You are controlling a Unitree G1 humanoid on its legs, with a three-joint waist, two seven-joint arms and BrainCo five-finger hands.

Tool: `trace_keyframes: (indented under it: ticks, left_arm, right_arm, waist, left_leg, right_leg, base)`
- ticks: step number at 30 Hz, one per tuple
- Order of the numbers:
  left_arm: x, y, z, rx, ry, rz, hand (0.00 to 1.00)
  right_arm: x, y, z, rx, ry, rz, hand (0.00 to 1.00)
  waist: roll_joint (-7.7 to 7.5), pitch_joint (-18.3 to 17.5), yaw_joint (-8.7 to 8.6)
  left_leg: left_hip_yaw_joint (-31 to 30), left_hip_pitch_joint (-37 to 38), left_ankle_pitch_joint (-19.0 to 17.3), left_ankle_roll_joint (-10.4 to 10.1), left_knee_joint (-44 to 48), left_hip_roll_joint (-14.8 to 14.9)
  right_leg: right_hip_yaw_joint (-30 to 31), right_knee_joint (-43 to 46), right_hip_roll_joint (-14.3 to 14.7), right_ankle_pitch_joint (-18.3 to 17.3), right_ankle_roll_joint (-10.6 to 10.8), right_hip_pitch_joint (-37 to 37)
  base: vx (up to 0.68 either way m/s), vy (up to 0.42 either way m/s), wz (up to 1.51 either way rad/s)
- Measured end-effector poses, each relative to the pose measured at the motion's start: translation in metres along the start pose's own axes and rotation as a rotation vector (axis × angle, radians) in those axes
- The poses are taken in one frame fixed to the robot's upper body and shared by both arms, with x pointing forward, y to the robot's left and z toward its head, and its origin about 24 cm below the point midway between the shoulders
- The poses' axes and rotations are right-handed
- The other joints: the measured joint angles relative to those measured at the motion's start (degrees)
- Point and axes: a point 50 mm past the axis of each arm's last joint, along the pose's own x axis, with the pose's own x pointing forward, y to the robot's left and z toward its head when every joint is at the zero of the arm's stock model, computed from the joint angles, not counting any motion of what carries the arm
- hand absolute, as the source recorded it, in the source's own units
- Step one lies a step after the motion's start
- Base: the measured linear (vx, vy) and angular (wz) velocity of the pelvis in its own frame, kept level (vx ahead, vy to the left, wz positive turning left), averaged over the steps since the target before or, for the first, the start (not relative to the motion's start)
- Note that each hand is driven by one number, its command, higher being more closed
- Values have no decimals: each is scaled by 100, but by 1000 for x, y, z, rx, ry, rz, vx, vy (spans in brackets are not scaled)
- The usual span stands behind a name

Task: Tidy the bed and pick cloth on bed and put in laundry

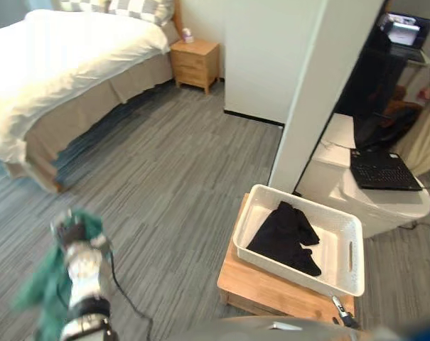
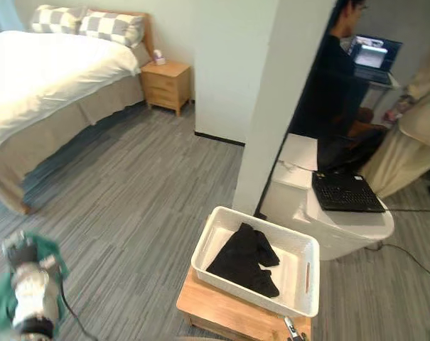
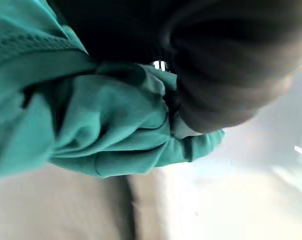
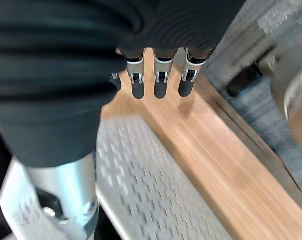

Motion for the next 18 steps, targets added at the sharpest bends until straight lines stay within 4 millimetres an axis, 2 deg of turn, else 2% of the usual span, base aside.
trace_keyframes:
  ticks: [1, 3, 4, 7, 11, 14, 18]
  left_arm:
    - [1, -10, 10, -11, -42, -40, 100]
    - [-11, -49, 37, -30, -167, -219, 100]
    - [-16, -59, 41, -42, -187, -261, 100]
    - [-50, -105, 61, -79, -290, -489, 100]
    - [-72, -127, 78, -71, -388, -664, 100]
    - [-90, -141, 86, -44, -447, -803, 100]
    - [-103, -154, 86, -12, -465, -923, 100]
  right_arm:
    - [0, -3, 2, -2, -11, -9, 0]
    - [-2, -11, 6, 1, -45, -44, 0]
    - [-3, -12, 6, 1, -48, -52, 0]
    - [-3, -9, 1, -4, -46, -61, 0]
    - [-3, -10, 4, -46, -58, -61, 0]
    - [-3, -9, 5, -96, -55, -55, 0]
    - [-3, -7, 2, -150, -40, -38, 0]
  waist:
    - [3, 2, -32]
    - [180, 127, -86]
    - [206, 152, -89]
    - [205, 207, -120]
    - [158, 240, -156]
    - [185, 252, -243]
    - [244, 290, -468]
  left_leg:
    - [-1, 1, 0, 0, 10, 1]
    - [29, 4, -6, -7, 84, 1]
    - [68, 16, -6, -7, 96, 1]
    - [222, 96, -32, 34, 191, 48]
    - [489, 186, -183, 79, 307, 100]
    - [755, 183, -245, 92, 375, 124]
    - [972, 209, -281, 97, 477, 94]
  right_leg:
    - [1, 16, 0, -10, -13, 3]
    - [60, 38, -3, -12, -17, 3]
    - [91, 39, -2, -11, -18, 4]
    - [257, 59, 51, -32, -51, 10]
    - [501, 76, 146, -41, -67, -1]
    - [823, 166, 193, -41, -69, -188]
    - [1126, 275, 181, -39, -71, -331]
  base:
    - [49, -51, 0]
    - [57, -42, -11]
    - [51, -49, -24]
    - [53, -60, -23]
    - [20, -52, -34]
    - [-15, -63, -50]
    - [-23, -36, -49]
